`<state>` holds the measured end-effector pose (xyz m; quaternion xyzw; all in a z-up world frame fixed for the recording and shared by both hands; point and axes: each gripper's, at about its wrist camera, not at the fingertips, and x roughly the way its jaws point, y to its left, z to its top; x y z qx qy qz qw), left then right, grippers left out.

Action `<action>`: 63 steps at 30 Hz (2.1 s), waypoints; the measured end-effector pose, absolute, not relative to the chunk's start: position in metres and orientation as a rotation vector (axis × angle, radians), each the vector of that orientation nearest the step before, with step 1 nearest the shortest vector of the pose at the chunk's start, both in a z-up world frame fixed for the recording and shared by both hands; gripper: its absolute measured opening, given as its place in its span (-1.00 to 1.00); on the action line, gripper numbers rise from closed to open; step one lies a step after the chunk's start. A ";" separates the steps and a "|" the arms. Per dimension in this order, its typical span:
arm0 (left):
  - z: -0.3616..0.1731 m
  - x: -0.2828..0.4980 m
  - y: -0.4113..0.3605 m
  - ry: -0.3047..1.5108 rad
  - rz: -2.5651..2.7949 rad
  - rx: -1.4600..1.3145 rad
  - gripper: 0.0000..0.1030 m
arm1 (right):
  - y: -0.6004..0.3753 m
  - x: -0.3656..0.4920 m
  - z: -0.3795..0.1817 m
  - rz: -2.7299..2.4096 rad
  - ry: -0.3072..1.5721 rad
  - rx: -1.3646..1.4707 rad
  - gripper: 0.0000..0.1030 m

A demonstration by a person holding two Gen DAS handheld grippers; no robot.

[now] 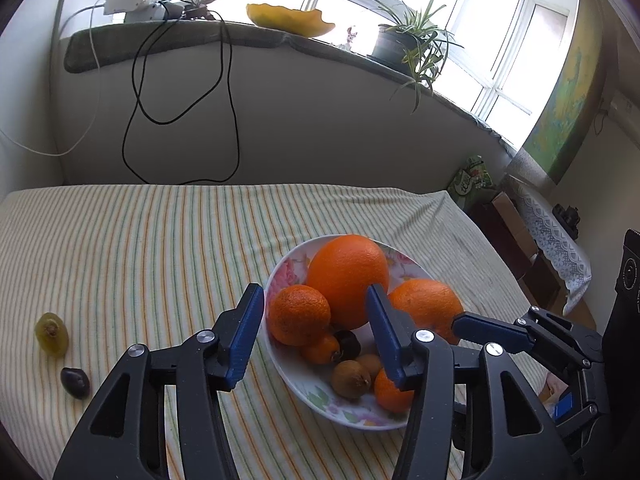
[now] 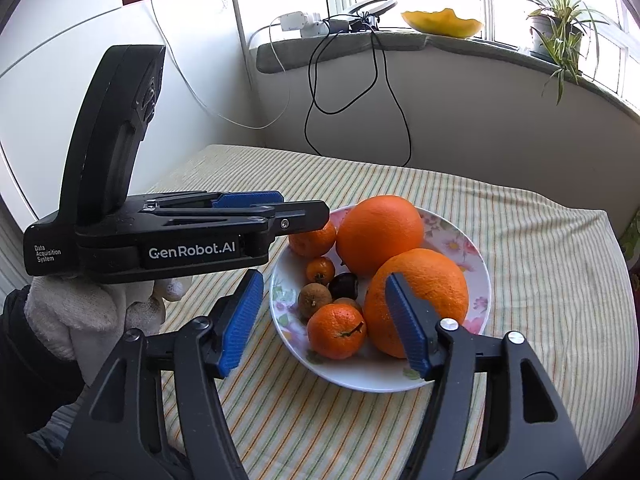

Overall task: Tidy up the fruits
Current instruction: 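Open the right gripper on the plate while the left gripper releases the orange, then withdraw both tools from the plate toward the lemon and dark plum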

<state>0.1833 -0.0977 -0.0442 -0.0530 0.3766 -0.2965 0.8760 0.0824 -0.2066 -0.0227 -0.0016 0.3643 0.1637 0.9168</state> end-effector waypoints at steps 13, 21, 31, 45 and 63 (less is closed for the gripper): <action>-0.037 0.171 -0.095 0.760 -0.613 -0.084 0.18 | -0.207 0.074 -0.016 0.326 0.725 0.016 0.60; -0.032 0.166 -0.084 0.739 -0.588 -0.085 0.20 | -0.199 0.070 -0.014 0.330 0.721 0.008 0.61; -0.033 0.163 -0.066 0.728 -0.541 -0.082 0.21 | -0.188 0.073 -0.015 0.349 0.723 -0.001 0.61; -0.035 0.166 -0.029 0.723 -0.469 -0.112 0.21 | -0.155 0.083 -0.015 0.405 0.729 -0.006 0.61; -0.053 0.178 0.039 0.758 -0.351 -0.169 0.21 | -0.104 0.109 -0.029 0.518 0.762 -0.052 0.61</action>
